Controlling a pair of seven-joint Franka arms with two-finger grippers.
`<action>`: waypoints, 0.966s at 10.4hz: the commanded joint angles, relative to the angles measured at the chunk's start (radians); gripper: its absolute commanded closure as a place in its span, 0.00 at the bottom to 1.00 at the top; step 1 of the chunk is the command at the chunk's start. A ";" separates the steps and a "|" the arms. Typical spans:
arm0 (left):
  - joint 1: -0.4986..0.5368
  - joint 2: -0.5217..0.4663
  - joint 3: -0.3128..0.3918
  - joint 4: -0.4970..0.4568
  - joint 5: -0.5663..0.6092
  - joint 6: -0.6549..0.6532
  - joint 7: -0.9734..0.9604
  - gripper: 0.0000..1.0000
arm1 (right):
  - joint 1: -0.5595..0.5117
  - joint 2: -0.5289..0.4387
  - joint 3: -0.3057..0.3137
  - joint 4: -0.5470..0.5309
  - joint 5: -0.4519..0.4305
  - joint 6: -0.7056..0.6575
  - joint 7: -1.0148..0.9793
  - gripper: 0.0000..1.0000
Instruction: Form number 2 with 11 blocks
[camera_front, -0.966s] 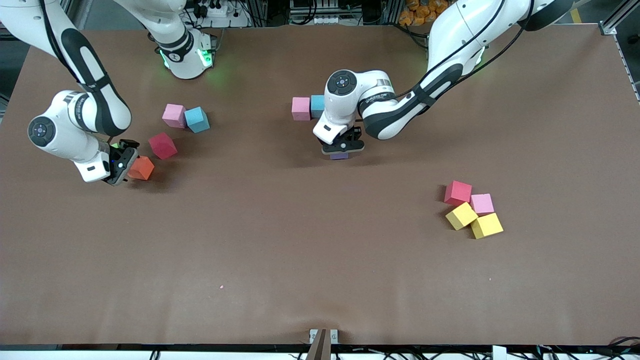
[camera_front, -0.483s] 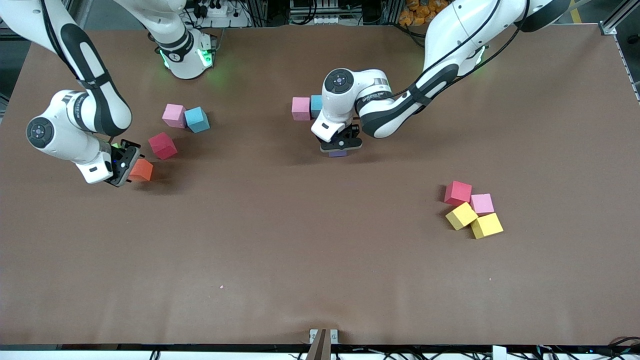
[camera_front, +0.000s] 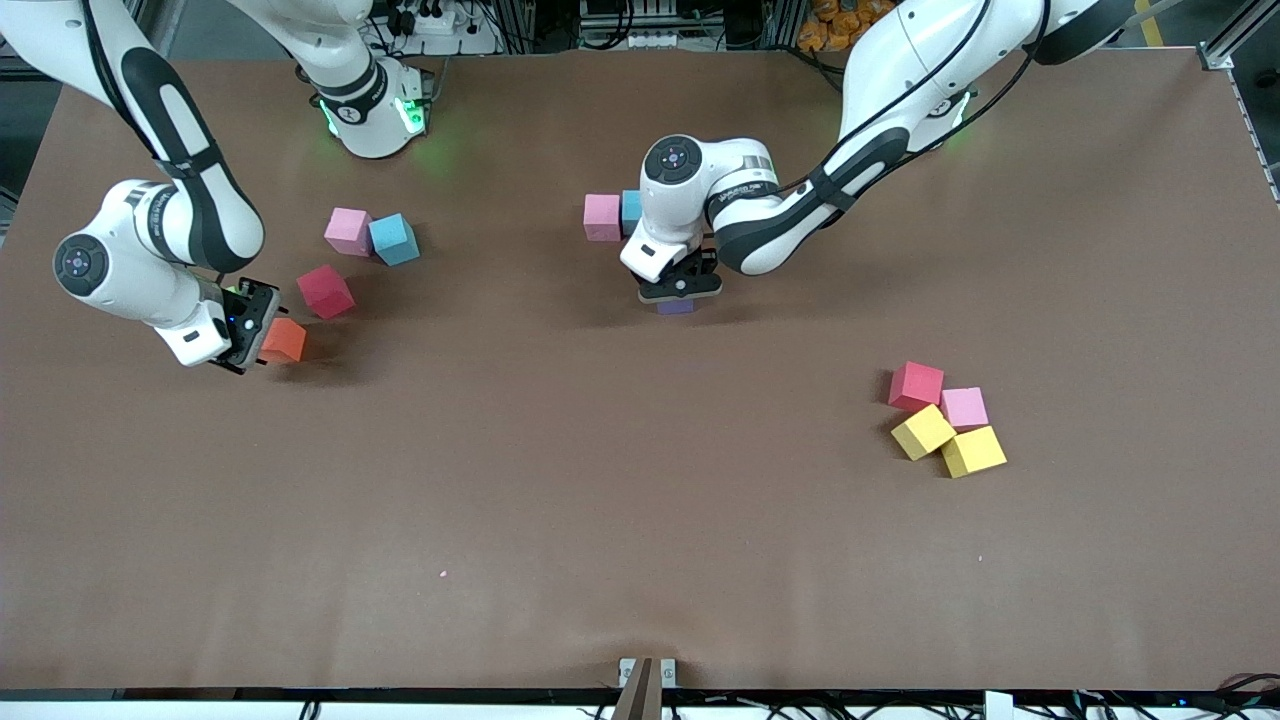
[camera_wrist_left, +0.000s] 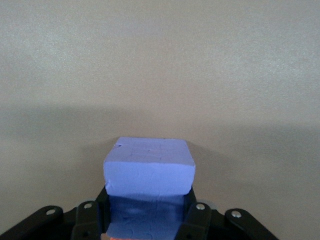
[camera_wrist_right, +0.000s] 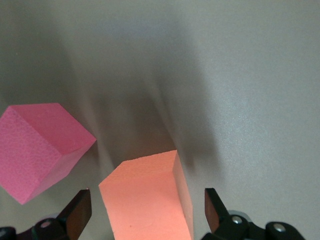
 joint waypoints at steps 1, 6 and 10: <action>-0.028 0.002 0.020 -0.019 0.030 0.028 -0.043 0.44 | -0.027 0.005 0.013 -0.019 0.017 0.018 -0.064 0.00; -0.036 0.000 0.020 -0.042 0.030 0.028 -0.062 0.44 | -0.039 0.049 0.013 -0.046 0.017 0.060 -0.133 0.00; -0.033 0.000 0.021 -0.057 0.029 0.026 -0.062 0.44 | -0.060 0.066 0.013 -0.065 0.017 0.152 -0.186 0.00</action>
